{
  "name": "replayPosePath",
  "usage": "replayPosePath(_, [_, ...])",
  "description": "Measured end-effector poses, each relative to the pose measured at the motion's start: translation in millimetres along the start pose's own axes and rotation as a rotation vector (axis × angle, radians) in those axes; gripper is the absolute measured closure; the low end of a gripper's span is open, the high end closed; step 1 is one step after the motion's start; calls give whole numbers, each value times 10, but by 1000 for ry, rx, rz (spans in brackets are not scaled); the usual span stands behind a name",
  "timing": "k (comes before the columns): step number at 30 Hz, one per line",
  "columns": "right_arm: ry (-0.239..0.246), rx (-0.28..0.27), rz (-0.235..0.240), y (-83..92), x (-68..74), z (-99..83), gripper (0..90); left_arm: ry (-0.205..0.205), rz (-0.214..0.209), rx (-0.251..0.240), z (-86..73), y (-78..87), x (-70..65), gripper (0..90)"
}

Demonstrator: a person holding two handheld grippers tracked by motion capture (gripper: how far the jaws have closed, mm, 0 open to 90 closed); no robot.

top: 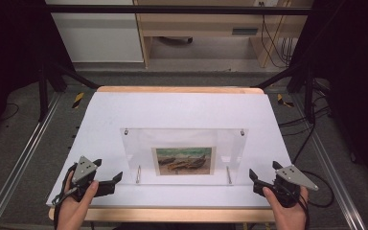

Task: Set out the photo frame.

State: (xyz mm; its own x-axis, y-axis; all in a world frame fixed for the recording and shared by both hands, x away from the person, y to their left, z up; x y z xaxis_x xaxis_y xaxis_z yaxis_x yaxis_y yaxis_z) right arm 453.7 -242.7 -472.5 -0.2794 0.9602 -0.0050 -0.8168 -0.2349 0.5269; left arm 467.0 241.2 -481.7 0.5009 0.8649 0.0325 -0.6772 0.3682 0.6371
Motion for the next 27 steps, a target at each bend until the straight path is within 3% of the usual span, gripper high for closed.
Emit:
replayPosePath(7, [-11,49,-30,-86,-73,-69,140,-10,49,61,-79,-81,127,112])
replayPosePath(11, [-22,128,-53,-207,-122,-165,128,-11,81,99,-123,-145,204,112])
replayPosePath(15, [-50,209,-90,-351,-205,-249,131,-8,88,129,-156,-199,244,112])
replayPosePath(18, [-44,265,-118,-447,-273,-304,139,-12,98,148,-178,-232,266,112])
replayPosePath(21, [-32,293,-153,-475,-325,-345,148,-10,110,157,-188,-242,293,112])
replayPosePath(27, [1,280,-184,-441,-349,-342,151,-17,133,168,-218,-254,343,112])
Point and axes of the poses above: each handheld gripper's, and its own axes: y roughly backward along the jaws, z roughly out of its top, x roughly to its left, the point moved 9 cm from there along -y, roughly forward along the jaws, and after that the axes turned 8 degrees about x, right-handed, at the moved point
